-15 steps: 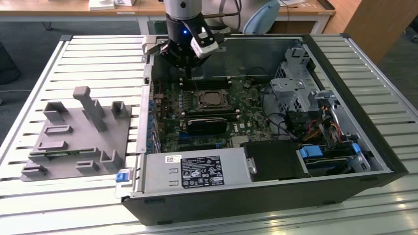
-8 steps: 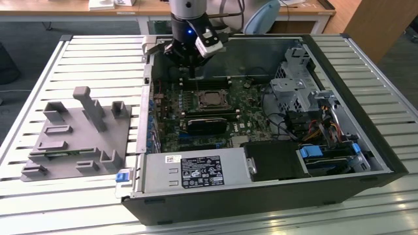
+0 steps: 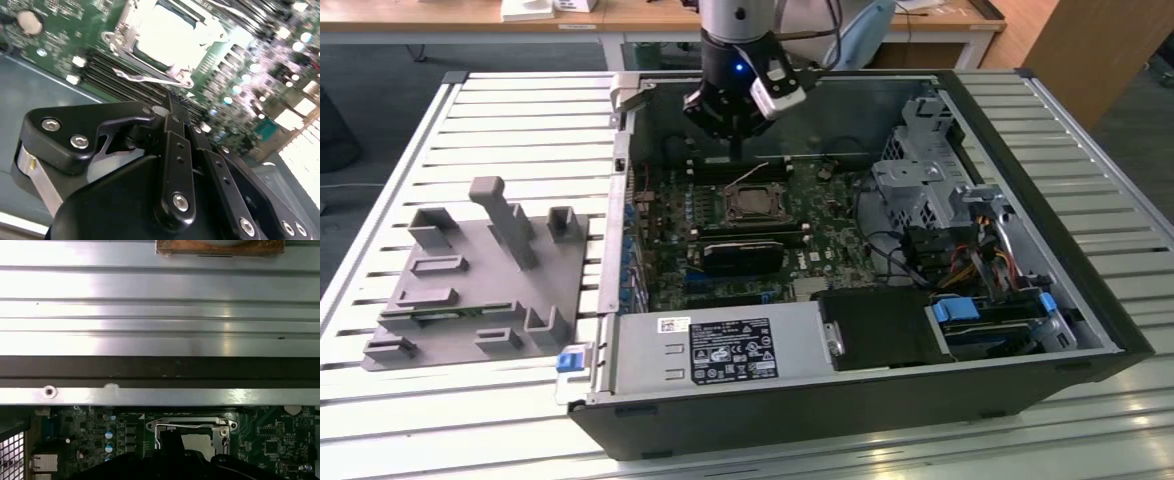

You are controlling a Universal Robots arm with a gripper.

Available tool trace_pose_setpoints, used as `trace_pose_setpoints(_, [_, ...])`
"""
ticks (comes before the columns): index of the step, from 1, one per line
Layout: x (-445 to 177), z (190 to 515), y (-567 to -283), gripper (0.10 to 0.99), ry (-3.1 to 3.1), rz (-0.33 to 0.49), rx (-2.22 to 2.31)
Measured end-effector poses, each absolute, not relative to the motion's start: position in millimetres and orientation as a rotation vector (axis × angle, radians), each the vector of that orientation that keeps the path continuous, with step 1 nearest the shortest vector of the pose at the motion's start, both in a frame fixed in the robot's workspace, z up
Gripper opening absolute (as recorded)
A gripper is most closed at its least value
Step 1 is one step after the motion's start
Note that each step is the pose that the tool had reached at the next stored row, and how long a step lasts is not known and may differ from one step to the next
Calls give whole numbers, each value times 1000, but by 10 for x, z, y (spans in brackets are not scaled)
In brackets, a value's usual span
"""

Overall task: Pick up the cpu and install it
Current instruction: 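Install the first cpu locking lever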

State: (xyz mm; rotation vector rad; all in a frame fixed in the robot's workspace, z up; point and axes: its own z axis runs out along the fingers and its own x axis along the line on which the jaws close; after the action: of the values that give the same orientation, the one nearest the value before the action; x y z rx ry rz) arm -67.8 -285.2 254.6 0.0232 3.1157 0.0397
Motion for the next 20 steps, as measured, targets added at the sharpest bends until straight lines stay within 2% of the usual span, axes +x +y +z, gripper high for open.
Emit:
trace_pose_setpoints(5, [-641, 2524, -2850, 106, 3117, 42, 24])
trace_pose_setpoints(12, [-615, 2461, -2850, 106, 3116, 98, 24])
trace_pose_setpoints(20, [-528, 2355, -2848, 106, 3117, 93, 24])
